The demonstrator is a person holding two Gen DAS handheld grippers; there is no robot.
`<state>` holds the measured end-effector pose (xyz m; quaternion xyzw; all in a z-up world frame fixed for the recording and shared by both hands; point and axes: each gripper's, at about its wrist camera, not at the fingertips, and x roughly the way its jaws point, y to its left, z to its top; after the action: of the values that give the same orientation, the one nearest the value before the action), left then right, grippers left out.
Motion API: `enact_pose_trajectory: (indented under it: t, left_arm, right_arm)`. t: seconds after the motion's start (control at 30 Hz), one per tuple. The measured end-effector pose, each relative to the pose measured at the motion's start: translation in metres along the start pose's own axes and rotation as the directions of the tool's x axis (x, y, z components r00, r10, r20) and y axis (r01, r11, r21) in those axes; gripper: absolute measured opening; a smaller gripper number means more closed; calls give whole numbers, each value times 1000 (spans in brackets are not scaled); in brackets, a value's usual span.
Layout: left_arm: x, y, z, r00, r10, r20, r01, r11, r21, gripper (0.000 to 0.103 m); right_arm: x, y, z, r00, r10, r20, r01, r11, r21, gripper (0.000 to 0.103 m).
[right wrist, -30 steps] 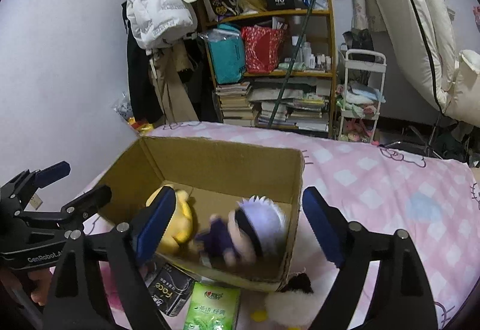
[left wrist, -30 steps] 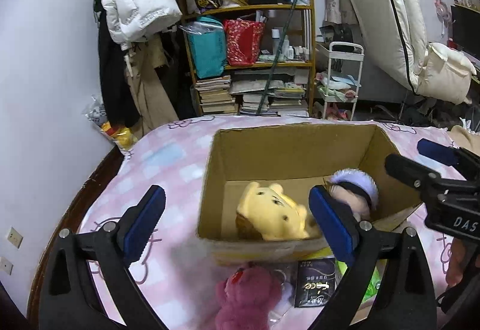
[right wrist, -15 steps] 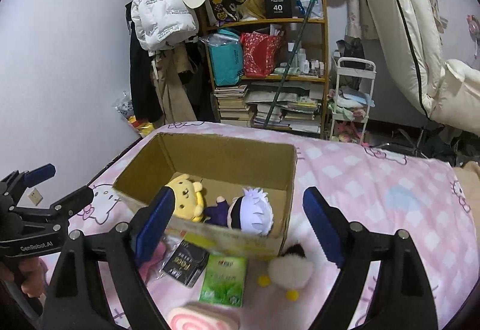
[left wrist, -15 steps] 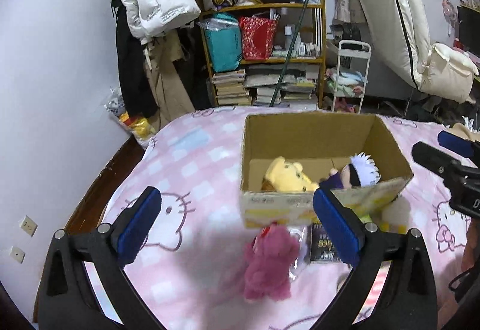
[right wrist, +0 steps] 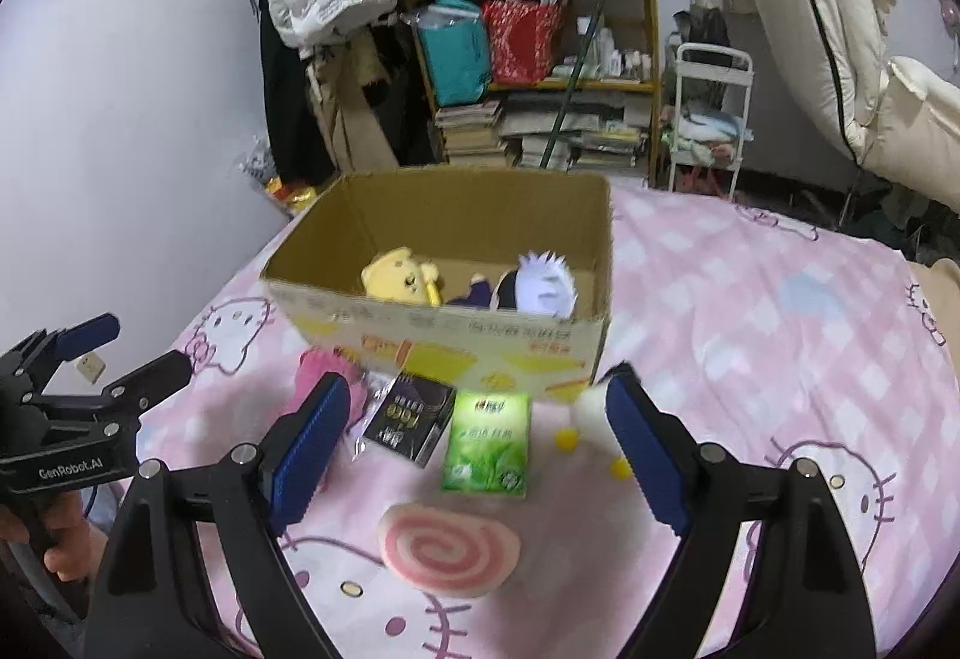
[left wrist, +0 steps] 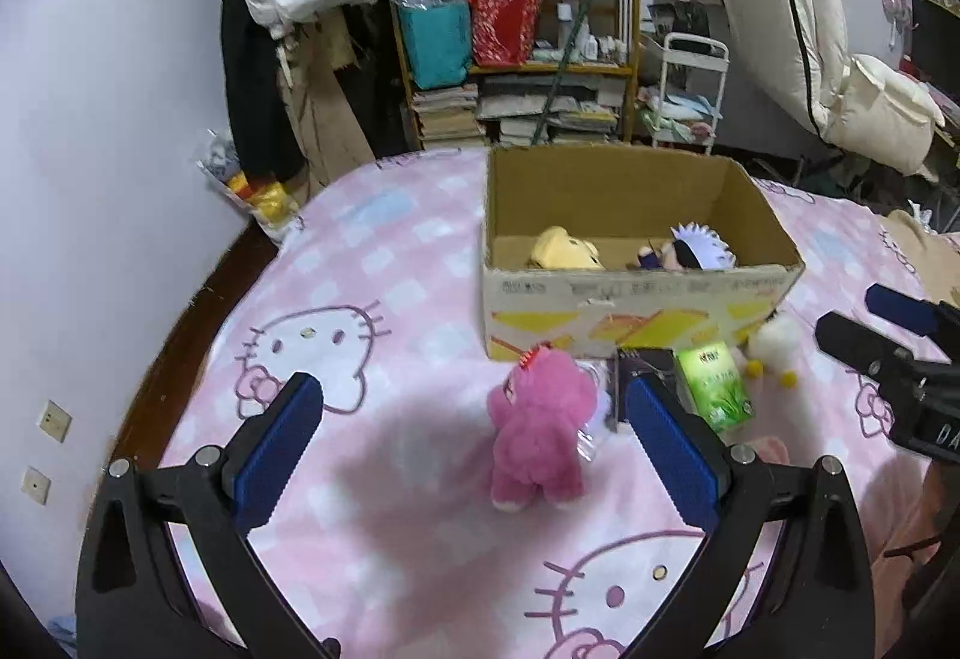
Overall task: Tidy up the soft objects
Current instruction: 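Move both tools back toward the pink bear and swirl cake plush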
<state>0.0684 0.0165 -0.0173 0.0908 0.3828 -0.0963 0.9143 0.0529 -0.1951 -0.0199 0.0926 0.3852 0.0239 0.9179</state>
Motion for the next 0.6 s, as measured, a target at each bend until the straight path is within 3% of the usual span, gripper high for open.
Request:
enact_pose_trajectory:
  t: [0.33,0.6]
  left_arm:
    - [25,-9,-3,996,-32,-81,34,999,23,100]
    - [59,-11,-4,982,-61,-181,64,998,13,100]
  right_arm:
    - [23,10,-15,996,-1,-88,0,1000,-9,91]
    - [41,11,-24,988,-1,-155,-1,1000,-13,91]
